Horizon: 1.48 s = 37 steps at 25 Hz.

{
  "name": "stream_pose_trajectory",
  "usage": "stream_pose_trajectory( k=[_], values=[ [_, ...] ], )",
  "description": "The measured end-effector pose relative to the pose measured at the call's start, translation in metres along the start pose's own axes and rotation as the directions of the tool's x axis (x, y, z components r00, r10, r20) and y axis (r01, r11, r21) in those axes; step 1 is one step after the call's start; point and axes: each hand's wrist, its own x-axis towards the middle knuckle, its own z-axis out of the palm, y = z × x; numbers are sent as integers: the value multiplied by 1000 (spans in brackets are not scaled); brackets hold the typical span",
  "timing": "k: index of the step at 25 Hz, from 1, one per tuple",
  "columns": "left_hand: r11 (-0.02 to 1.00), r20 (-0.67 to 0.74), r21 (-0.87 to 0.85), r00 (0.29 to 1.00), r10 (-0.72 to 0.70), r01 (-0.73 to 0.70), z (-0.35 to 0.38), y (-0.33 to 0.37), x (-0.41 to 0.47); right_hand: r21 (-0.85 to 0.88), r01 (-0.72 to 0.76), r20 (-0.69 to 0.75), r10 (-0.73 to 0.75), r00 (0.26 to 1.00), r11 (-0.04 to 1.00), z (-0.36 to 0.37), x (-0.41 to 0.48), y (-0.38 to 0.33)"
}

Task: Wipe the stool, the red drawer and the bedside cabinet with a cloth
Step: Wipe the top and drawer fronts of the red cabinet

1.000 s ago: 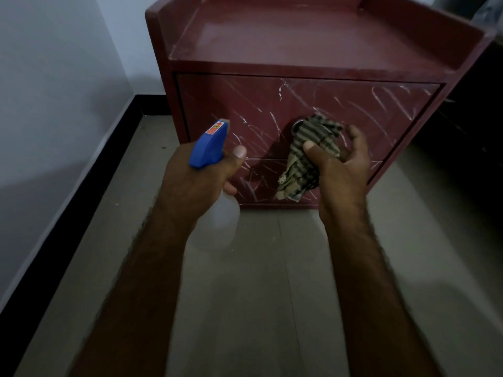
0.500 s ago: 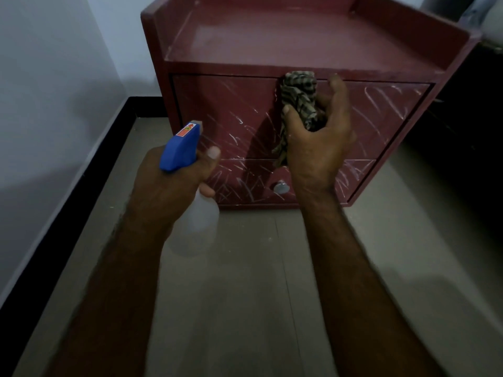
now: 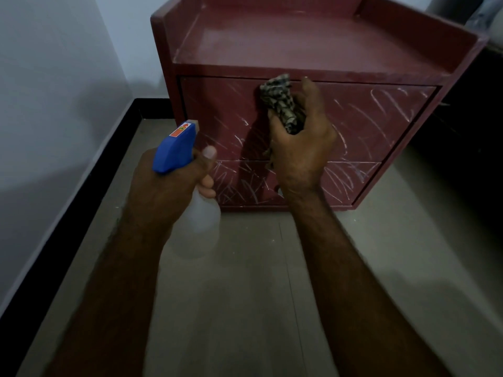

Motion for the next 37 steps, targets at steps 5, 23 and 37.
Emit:
stream_pose_trajectory(
  k=[5,23,37],
  values=[
    [1000,-9,11,1000,-4,4,-3,-5,1,20,-47,-24,48,999,999,-3,2,1],
    [996,-69,74,997,-40,45,-34,-21,3,42,75,-14,-74,997,996,51,-14,-34],
    [997,-116,30,991,-71,75,-39,-12,-2,14,150,84,-150,985,989,83,-32,-70]
  ],
)
